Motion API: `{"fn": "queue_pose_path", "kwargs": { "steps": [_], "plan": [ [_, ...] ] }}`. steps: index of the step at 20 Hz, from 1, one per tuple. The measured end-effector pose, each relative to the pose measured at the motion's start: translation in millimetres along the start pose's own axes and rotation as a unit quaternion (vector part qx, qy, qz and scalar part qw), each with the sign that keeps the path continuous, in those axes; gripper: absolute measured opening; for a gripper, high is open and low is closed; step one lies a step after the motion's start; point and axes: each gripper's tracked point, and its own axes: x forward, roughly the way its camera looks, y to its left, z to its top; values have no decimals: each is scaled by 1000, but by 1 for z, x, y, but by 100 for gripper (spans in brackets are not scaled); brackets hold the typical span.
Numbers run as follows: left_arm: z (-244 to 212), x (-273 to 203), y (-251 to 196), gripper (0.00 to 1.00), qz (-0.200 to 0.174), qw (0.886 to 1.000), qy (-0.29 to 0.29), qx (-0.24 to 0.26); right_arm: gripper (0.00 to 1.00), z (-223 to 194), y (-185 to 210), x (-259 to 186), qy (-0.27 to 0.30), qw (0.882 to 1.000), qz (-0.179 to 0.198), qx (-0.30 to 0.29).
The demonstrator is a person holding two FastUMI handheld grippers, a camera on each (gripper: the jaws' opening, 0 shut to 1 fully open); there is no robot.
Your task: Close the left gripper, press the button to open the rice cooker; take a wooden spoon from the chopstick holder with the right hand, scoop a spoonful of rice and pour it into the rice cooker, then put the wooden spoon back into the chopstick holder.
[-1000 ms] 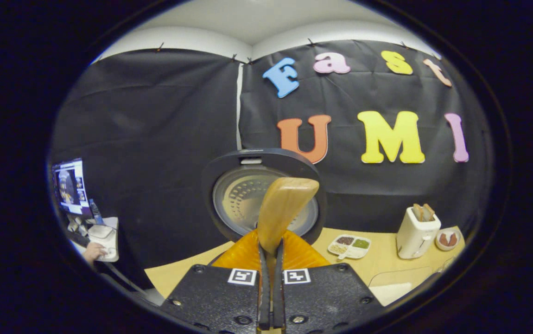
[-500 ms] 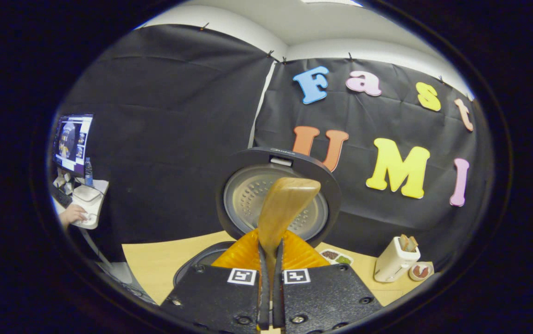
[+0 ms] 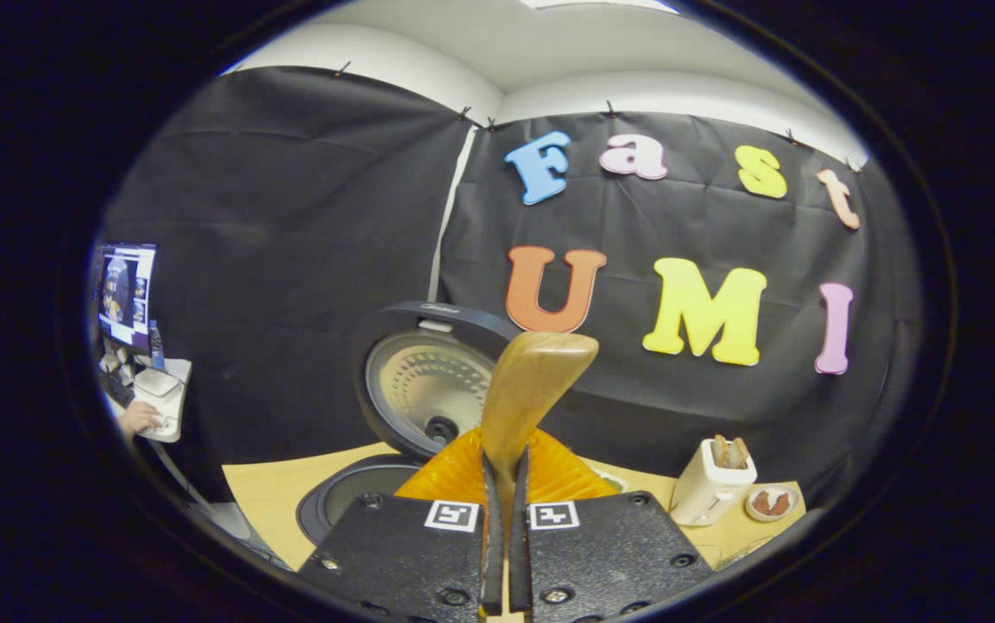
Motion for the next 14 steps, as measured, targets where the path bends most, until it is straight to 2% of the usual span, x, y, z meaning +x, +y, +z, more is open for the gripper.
{"fn": "queue_pose_path", "kwargs": {
  "steps": [5,6,7,8,9,10,14],
  "plan": [
    [5,8,-25,95,-2,1000,-8,11,8,3,-78,-32,-6,999,-33,17],
    [5,12,-30,94,-4,1000,-7,10,4,4,-96,-40,-9,999,-41,21],
    [7,16,-33,94,-6,1000,-6,10,4,3,-113,-50,-11,998,-49,22],
    [7,19,-37,94,-5,1000,-6,9,8,2,-131,-58,-11,998,-58,21],
    [7,22,-42,94,-4,1000,-7,9,4,0,-150,-68,-14,997,-69,21],
    [6,24,-46,94,-4,1000,-7,8,8,-2,-169,-77,-16,997,-79,23],
    [2,33,-71,94,-16,1000,-2,0,8,-24,-238,-109,-4,993,-117,34]
  ]
}}
